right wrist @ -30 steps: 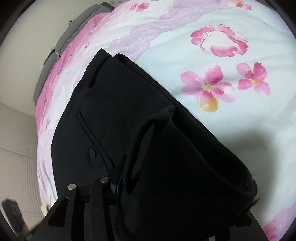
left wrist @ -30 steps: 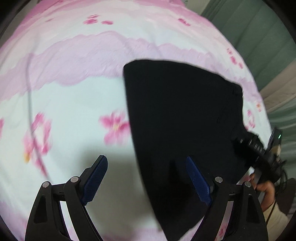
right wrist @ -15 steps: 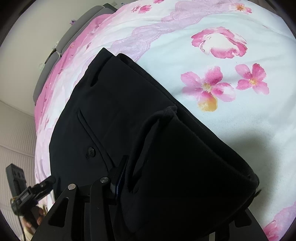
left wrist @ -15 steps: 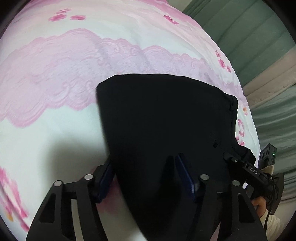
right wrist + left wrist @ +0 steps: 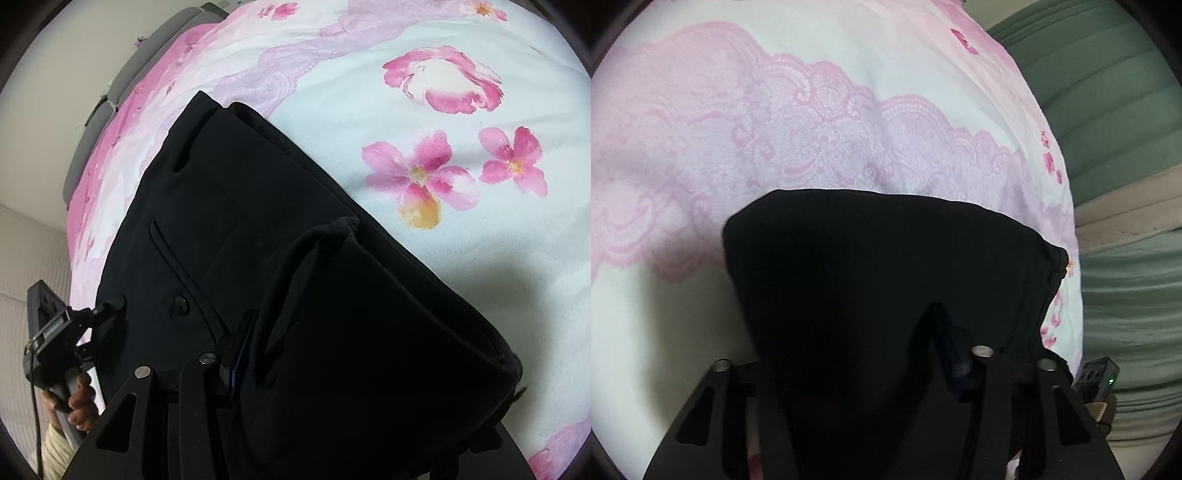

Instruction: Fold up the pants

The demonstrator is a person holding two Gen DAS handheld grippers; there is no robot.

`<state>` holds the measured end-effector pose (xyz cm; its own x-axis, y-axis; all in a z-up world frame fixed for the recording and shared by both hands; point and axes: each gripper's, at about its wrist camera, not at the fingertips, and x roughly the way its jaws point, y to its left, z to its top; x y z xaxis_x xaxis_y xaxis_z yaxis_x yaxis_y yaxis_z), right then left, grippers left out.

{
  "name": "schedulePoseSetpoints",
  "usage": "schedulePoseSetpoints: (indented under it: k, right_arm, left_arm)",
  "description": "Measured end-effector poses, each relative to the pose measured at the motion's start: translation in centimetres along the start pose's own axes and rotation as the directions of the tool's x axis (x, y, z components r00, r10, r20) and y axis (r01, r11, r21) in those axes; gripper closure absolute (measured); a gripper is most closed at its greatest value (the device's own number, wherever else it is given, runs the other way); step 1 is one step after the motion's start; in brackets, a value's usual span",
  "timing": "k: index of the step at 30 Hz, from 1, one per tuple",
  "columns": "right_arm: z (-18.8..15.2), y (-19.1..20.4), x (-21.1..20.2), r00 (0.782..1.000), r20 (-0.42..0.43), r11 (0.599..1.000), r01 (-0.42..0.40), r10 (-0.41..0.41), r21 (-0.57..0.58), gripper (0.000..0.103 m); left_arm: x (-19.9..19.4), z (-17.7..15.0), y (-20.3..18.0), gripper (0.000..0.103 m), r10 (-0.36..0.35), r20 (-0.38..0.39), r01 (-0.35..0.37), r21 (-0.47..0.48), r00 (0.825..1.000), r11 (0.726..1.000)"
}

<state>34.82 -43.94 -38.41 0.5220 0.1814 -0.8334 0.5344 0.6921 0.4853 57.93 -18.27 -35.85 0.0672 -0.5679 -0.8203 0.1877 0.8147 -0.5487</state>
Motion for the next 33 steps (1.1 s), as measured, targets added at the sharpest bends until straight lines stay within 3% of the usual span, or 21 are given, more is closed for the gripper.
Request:
schedulePoseSetpoints:
  k: [2, 5, 8, 14, 20, 27, 33]
  right_arm:
    - [0.1, 0.4, -0.2, 1.000, -0.011, 1.000, 0.014, -0.014, -0.010, 0.059]
    - [0.5, 1.3, -1.0, 0.999, -0.033, 0.999, 0.029, -0.030, -0.024, 0.064]
    - [0.5, 2.2, -2.7, 0.999, -0.037, 1.000, 0.003, -0.004, -0.027, 0.072]
    - [-0.3, 5.7, -7.4, 0.997, -0.047, 0.990, -0.059, 0.053, -0.129, 0.076]
    - [-3.5, 10.2, -12.4, 0.995, -0.083, 0.950, -0.072, 0.049, -0.304, 0.076]
    - [-7.9, 14.4, -16.9, 0.988, -0.139, 0.899, -0.117, 0.063, -0.422, 0.076]
    - [-11.9, 19.5, -21.2, 0.989, -0.109, 0.857, -0.144, 0.103, -0.495, 0.076]
  left_arm:
    - [-1.2, -0.4, -0.6, 0.074, 0.005, 0.012, -0.005, 0.007, 1.000, 1.000]
    - [-2.9, -0.9, -2.3, 0.081, 0.009, 0.022, -0.010, 0.037, 1.000, 0.999]
    - [-5.2, -1.9, -5.4, 0.082, 0.038, 0.045, -0.043, 0.126, 0.998, 0.991]
    - [-9.6, -5.8, -8.4, 0.082, 0.071, 0.072, -0.084, 0.194, 0.995, 0.977]
    - [-15.7, -11.0, -8.1, 0.082, 0.076, 0.136, -0.096, 0.151, 0.988, 0.984]
    - [-23.7, -17.1, -6.3, 0.082, 0.086, 0.225, -0.117, 0.129, 0.971, 0.985]
    - [-31.3, -20.6, -4.4, 0.083, 0.063, 0.317, -0.102, 0.109, 0.946, 0.989]
